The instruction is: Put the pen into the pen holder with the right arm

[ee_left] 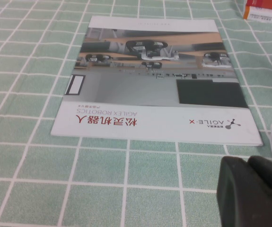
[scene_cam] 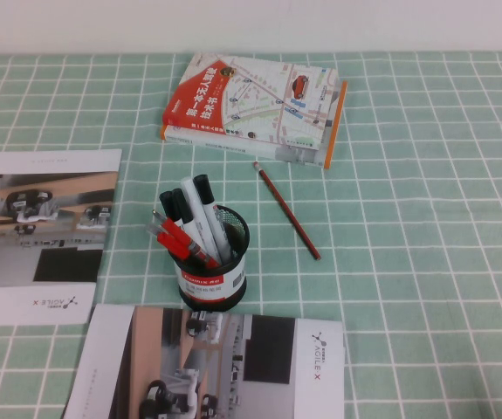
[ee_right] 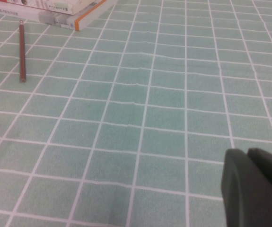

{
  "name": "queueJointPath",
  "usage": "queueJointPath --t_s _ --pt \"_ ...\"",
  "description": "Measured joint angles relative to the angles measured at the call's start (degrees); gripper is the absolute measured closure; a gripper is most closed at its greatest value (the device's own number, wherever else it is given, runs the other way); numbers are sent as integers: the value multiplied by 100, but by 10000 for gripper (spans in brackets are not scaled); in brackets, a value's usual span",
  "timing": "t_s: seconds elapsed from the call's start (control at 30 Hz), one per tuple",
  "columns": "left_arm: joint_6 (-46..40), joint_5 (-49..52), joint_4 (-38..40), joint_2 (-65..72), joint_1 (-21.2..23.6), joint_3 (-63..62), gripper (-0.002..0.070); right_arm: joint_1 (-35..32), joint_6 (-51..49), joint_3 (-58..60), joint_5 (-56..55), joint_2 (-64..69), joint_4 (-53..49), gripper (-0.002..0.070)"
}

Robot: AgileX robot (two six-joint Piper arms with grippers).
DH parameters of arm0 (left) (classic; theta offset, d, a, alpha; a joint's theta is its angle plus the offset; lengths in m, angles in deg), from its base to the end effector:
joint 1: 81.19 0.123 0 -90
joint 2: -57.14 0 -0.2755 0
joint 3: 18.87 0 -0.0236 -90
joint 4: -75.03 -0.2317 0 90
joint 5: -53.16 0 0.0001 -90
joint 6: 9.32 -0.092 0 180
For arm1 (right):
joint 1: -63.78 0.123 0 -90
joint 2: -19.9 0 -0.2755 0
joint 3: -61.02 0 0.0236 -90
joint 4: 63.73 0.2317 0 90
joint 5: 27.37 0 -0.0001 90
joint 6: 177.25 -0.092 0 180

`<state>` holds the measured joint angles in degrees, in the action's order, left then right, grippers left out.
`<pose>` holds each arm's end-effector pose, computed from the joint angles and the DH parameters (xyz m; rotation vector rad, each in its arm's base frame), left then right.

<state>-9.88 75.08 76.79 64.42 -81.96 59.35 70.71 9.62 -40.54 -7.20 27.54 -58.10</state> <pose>0.0436 -0.0016 0.1720 0.0029 1.8748 -0.0329 0.0441 0.0085 0.1733 -0.1611 1.8468 0.0963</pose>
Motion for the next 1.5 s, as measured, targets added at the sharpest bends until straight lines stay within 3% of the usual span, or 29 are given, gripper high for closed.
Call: queueJointPath --t_s 0.57,1.0,1.37,1.5 --pt "0 0 0 0 0 0 679 0 0 0 0 0 41 696" --pt "0 0 0 0 0 0 679 0 9 0 -880 0 4086 696" --pt "0 0 0 0 0 0 679 0 148 -42 -697 34 4707 696" --pt "0 0 0 0 0 0 679 0 148 -720 -330 726 4614 696"
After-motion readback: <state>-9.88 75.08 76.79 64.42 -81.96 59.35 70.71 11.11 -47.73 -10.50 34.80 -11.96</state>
